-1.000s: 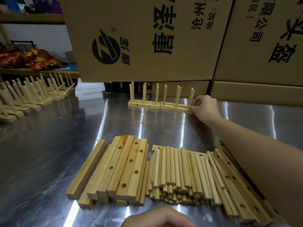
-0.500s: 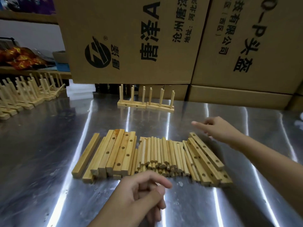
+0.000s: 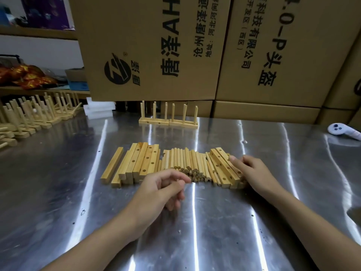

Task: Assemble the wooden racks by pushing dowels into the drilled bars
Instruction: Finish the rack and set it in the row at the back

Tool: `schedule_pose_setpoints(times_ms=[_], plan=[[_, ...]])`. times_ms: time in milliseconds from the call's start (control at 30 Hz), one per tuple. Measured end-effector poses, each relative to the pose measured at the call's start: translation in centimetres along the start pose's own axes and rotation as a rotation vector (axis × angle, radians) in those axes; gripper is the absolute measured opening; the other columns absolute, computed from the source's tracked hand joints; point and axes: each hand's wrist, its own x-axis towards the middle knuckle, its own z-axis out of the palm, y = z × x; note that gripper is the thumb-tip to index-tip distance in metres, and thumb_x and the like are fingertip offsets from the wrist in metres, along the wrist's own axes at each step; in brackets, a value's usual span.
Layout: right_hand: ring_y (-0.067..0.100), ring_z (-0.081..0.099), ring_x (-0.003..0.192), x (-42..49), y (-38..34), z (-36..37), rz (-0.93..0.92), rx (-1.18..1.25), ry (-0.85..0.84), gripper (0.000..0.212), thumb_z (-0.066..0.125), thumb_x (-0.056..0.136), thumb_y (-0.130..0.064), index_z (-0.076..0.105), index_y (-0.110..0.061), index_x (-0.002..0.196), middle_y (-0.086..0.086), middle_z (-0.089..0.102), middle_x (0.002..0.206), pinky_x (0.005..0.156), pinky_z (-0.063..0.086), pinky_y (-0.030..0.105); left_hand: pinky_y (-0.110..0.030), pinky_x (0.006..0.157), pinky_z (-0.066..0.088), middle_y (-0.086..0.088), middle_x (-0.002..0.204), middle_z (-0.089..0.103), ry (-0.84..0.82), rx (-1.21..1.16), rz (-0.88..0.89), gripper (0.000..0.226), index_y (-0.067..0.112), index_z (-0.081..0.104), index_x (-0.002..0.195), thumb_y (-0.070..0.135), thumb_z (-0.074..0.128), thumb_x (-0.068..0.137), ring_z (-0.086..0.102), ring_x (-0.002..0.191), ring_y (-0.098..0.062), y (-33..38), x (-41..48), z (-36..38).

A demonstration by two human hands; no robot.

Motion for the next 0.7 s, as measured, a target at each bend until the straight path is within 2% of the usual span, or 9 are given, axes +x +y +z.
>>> schedule_pose_setpoints(times_ms=[67,133,233,333,433,533,600,700], plan=[[0.004,0.046,0.054,-0.4,0.0,0.2,-0.021,-0.028,0.009,0.053,0.068,0.094,-0.064,0.050,-0.020,0.071,-0.014,0.052,0.054,0.061,0.038,0.033,-0.025,0.056,0.048,-0.008,0.074,0.071,0.018,0.045,0.060,0.025,0.025,0.081,0.096,0.008,0.064,0.105,0.064,0.062,-0.019,0.1,-0.1,0.0],[0.003,0.044,0.052,-0.6,0.1,0.2,-0.036,-0.063,0.001,0.052,0.071,0.092,-0.061,0.047,-0.020,0.071,-0.015,0.051,0.053,0.060,0.037,0.033,-0.025,0.057,0.050,-0.008,0.069,0.070,0.079,0.123,0.155,0.026,0.023,0.081,0.094,0.005,0.064,0.103,0.064,0.059,-0.020,0.3,-0.2,-0.3],[0.005,0.040,0.052,-0.8,0.2,-0.1,-0.066,-0.096,0.012,0.051,0.073,0.094,-0.053,0.044,-0.018,0.070,-0.014,0.047,0.052,0.060,0.033,0.037,-0.032,0.052,0.054,-0.005,0.063,0.067,0.281,0.285,0.332,0.025,0.023,0.079,0.095,0.003,0.066,0.102,0.064,0.056,-0.019,1.1,-0.1,-1.8],[0.008,0.038,0.056,-0.9,0.2,-0.1,-0.103,-0.102,0.028,0.052,0.073,0.095,-0.046,0.046,-0.008,0.071,-0.011,0.044,0.055,0.061,0.032,0.038,-0.036,0.058,0.057,0.002,0.068,0.070,0.551,0.414,0.379,0.022,0.028,0.077,0.096,0.011,0.066,0.102,0.067,0.064,-0.018,1.8,0.8,-5.0],[0.012,0.041,0.059,-1.0,0.0,-0.1,-0.117,-0.123,0.024,0.054,0.071,0.097,-0.045,0.047,-0.003,0.073,-0.006,0.045,0.058,0.060,0.031,0.038,-0.037,0.072,0.057,0.011,0.087,0.073,0.777,0.597,0.266,0.015,0.032,0.075,0.097,0.020,0.067,0.100,0.069,0.084,-0.011,1.0,2.1,-9.5],[0.014,0.043,0.059,-1.0,-0.1,0.0,-0.116,-0.147,0.015,0.053,0.069,0.098,-0.047,0.048,-0.004,0.073,-0.005,0.047,0.058,0.061,0.032,0.039,-0.037,0.077,0.050,0.004,0.108,0.068,0.818,0.747,-0.013,0.011,0.029,0.071,0.108,0.028,0.070,0.098,0.065,0.097,-0.019,-0.9,2.9,-13.2],[0.012,0.043,0.058,-0.9,-0.1,0.0,-0.116,-0.155,0.017,0.053,0.069,0.097,-0.047,0.047,-0.006,0.073,-0.005,0.047,0.057,0.060,0.033,0.039,-0.034,0.072,0.046,0.003,0.106,0.069,0.768,0.723,-0.164,0.020,0.027,0.072,0.112,0.037,0.075,0.095,0.065,0.098,-0.020,-1.9,3.0,-14.3],[0.013,0.044,0.058,-0.9,0.0,0.0,-0.116,-0.158,0.016,0.053,0.069,0.097,-0.049,0.048,-0.008,0.072,-0.005,0.047,0.057,0.060,0.033,0.039,-0.030,0.066,0.048,0.011,0.092,0.072,0.693,0.737,-0.208,0.021,0.031,0.075,0.102,0.047,0.081,0.090,0.067,0.090,-0.012,-2.4,3.0,-14.5]])
